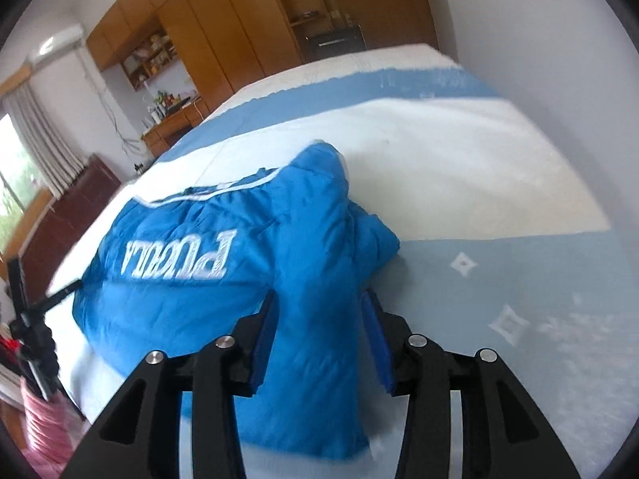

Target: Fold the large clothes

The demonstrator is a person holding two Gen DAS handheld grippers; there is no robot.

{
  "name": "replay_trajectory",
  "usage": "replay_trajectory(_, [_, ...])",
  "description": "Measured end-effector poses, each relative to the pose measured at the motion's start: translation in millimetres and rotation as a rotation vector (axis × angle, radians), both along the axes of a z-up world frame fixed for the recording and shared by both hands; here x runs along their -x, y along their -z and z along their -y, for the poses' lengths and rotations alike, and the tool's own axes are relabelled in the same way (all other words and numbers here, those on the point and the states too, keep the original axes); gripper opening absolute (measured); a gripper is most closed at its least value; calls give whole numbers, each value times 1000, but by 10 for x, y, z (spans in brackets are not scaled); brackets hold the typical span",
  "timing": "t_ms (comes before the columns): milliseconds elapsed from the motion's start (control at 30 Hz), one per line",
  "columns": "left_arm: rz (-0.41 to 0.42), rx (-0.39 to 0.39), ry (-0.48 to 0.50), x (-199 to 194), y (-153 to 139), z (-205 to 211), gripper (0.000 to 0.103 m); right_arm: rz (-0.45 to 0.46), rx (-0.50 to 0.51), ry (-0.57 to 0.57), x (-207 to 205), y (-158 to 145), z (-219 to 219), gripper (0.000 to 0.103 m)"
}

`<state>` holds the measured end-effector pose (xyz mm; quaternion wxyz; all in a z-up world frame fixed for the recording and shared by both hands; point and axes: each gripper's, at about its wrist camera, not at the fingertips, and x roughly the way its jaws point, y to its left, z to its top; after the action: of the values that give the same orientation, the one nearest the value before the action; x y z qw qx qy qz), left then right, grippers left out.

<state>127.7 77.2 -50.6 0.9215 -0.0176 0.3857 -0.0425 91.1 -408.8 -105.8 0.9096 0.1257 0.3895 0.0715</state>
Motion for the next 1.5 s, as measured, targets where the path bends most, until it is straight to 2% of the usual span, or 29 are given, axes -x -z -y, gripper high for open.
replay_trajectory(100, [40, -53, 5, 209, -99, 170, 54, -8, 41, -23, 154, 10, -114, 29])
replay_trajectory(133, [58, -58, 19, 280, -124, 233, 54, -11, 45, -31, 188, 14, -138, 22])
replay_trajectory(233, [58, -39, 46, 400, -131, 350, 54, -27, 41, -42, 265, 54, -168, 16])
replay_trajectory(367, [37, -23, 67, 442, -50, 449, 54, -27, 49, -50, 311, 97, -223, 16])
replay_trajectory(667, [12, -46, 45, 393, 202, 545, 54, -28, 88, -59, 305, 197, -324, 16])
replay_trajectory(900, [23, -82, 35, 419, 254, 586, 54, -56, 117, -58, 245, 309, -361, 15])
replay_trajectory(1500, [11, -72, 32, 451, 308, 554, 55, -130, 122, -44, 141, 568, -387, 13])
